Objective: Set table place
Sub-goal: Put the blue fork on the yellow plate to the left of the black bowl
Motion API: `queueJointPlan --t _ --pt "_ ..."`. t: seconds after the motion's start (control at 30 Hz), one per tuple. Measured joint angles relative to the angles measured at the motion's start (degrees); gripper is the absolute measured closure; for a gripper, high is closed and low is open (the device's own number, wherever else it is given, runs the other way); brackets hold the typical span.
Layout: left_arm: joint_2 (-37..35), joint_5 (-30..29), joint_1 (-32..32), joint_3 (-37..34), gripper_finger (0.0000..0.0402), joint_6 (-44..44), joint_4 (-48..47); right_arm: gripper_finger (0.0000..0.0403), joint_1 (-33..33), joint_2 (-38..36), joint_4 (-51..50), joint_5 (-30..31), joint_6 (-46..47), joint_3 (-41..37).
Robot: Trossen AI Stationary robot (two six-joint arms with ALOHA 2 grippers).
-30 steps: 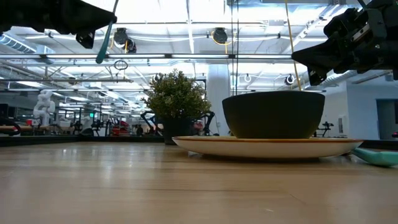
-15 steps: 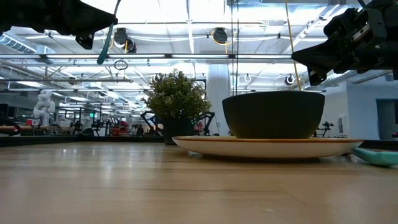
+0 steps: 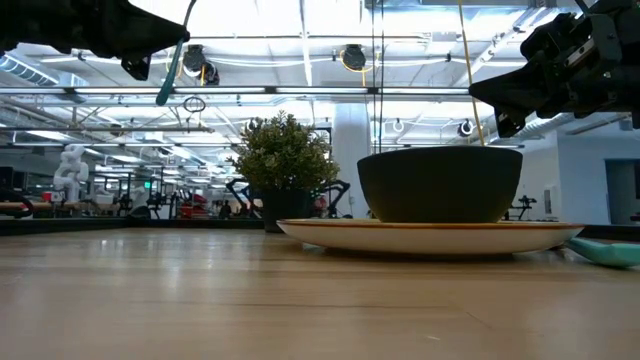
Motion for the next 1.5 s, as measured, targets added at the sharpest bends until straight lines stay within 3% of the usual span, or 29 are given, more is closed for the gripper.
queueJointPlan --t 1.5 --pt "0.02 -0.12 -0.02 0.02 0.0397 -0.7 0.28 0.0403 0.0 0.0 0.04 0.26 0.0 0.01"
